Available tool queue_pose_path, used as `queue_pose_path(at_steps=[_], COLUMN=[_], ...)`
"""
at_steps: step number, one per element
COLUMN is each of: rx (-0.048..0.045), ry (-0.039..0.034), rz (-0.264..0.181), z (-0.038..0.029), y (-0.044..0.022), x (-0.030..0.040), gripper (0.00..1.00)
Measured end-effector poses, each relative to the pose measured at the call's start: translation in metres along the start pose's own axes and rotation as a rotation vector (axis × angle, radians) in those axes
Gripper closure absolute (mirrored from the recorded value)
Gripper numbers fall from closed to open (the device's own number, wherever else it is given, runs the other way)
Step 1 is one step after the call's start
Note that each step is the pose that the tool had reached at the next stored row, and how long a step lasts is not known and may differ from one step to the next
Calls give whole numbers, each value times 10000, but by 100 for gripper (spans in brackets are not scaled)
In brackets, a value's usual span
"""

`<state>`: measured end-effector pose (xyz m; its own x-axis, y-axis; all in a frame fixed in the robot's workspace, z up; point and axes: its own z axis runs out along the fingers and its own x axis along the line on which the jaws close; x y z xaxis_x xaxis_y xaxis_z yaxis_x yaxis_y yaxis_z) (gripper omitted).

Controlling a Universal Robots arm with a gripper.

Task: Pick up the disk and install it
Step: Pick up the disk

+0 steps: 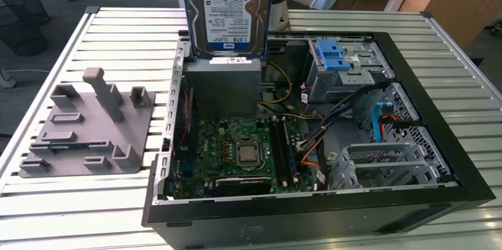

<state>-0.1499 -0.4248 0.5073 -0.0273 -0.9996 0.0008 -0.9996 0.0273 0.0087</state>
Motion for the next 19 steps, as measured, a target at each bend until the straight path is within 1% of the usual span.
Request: queue_pose_path(at_steps=[3, 4, 6, 10, 12, 13, 14, 19], rx=[1, 0, 0, 1, 1, 0, 0, 0], ry=[-1, -3, 0, -1, 0, -1, -1, -1], rz=[1, 1, 0, 0, 1, 0, 0, 1], z=[8, 12, 18, 34, 40, 42, 42, 42], y=[-7, -21, -87, -264, -337, -355, -359, -359], x=[70, 84, 91, 90, 88, 88, 88, 88], gripper=[64, 64, 64, 64, 64, 64, 64, 64])
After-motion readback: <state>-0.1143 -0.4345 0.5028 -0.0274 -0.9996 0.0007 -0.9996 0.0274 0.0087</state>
